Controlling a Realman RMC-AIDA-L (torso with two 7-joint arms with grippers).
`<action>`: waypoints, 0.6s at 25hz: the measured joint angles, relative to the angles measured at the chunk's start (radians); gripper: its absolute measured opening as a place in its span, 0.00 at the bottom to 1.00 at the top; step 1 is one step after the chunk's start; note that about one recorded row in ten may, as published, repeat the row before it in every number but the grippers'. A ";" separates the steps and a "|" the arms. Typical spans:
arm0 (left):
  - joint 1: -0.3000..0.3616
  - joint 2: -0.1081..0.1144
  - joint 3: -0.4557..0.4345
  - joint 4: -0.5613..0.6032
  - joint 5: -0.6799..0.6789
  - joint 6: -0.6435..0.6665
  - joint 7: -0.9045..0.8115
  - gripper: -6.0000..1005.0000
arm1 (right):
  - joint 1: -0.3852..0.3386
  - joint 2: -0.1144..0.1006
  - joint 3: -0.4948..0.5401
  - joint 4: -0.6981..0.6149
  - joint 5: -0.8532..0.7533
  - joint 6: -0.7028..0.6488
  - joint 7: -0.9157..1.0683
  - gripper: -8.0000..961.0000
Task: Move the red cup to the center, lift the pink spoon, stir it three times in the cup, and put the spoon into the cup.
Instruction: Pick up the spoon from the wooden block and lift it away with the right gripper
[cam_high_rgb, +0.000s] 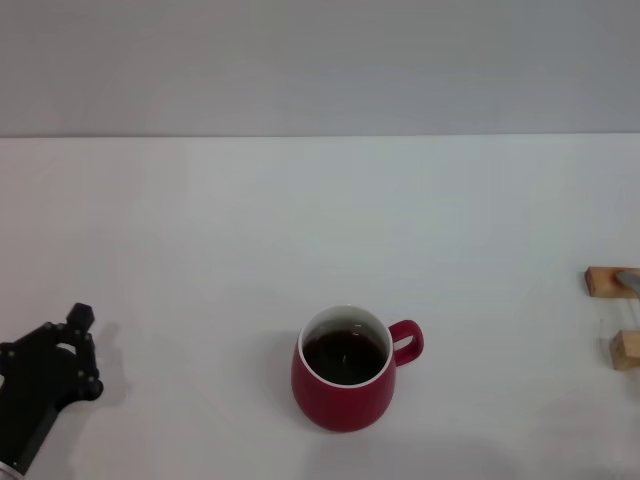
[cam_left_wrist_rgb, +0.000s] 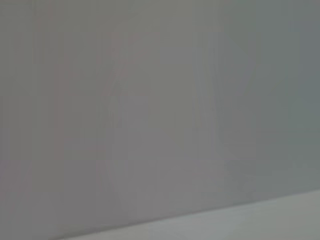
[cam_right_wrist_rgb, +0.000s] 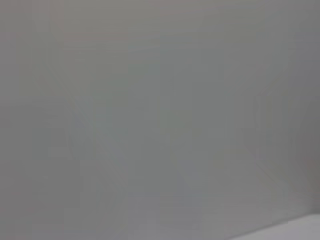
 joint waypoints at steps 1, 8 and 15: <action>0.008 -0.001 -0.021 0.000 -0.001 0.039 0.005 0.00 | -0.001 0.000 -0.007 -0.001 0.015 0.000 0.009 0.71; 0.014 0.000 -0.027 0.000 -0.001 0.106 0.011 0.00 | -0.011 -0.001 -0.037 -0.008 0.065 0.008 0.024 0.71; 0.015 0.000 -0.032 0.000 -0.001 0.124 0.012 0.00 | -0.018 -0.003 -0.036 -0.016 0.067 0.012 0.025 0.71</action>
